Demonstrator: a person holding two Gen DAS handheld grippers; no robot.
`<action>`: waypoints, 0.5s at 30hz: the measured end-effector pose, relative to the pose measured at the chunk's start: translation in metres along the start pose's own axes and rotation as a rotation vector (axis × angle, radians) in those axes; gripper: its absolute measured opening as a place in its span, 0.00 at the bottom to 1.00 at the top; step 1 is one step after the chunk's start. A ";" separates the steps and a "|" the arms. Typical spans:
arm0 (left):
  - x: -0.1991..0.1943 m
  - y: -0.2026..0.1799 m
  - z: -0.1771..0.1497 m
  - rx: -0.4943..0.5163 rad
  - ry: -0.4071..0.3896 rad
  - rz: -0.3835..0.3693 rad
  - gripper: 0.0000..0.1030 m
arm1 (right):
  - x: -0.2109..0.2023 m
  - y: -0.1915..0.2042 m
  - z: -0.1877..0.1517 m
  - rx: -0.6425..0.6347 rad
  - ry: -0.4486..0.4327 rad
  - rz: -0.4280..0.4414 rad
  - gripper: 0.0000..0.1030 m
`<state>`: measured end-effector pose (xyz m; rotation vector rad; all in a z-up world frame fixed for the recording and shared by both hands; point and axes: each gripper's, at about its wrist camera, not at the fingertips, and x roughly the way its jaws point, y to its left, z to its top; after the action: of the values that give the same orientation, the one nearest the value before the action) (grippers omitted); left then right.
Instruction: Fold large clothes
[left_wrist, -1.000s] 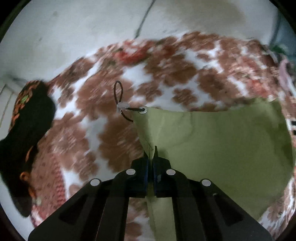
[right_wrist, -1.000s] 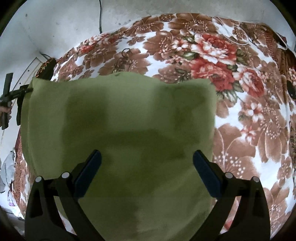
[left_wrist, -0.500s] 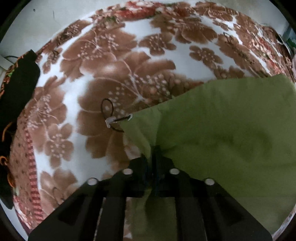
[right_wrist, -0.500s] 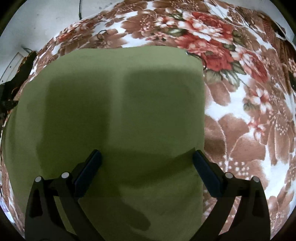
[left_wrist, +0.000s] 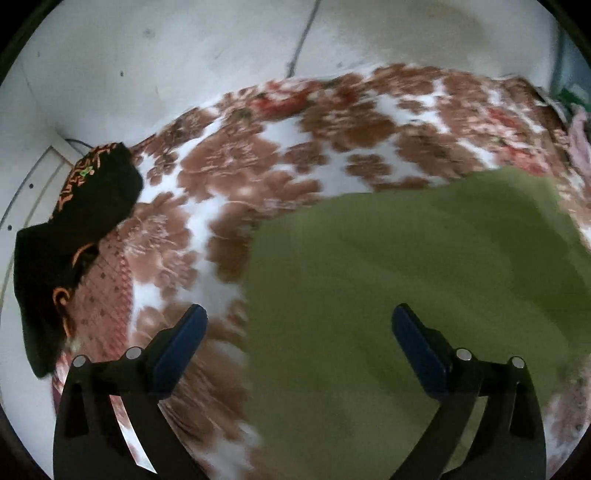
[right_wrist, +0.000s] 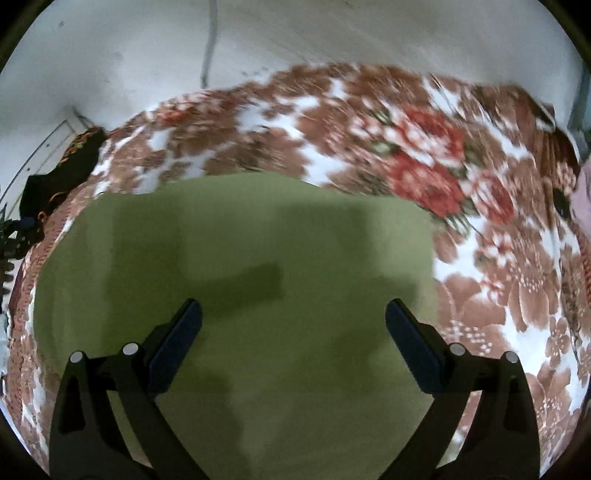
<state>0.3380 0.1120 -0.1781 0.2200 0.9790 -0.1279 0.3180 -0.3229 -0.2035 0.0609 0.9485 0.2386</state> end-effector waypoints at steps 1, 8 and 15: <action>-0.006 -0.013 -0.007 -0.010 -0.005 -0.022 0.95 | -0.001 0.016 -0.001 -0.023 -0.003 -0.007 0.95; 0.023 -0.109 -0.048 0.005 0.026 -0.076 0.95 | 0.044 0.107 -0.028 -0.119 0.079 -0.024 0.95; 0.047 -0.099 -0.072 0.023 0.059 0.025 0.95 | 0.064 0.080 -0.056 -0.143 0.092 -0.088 0.95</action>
<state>0.2856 0.0328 -0.2686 0.2584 1.0332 -0.1104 0.2939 -0.2336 -0.2749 -0.1234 1.0207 0.2287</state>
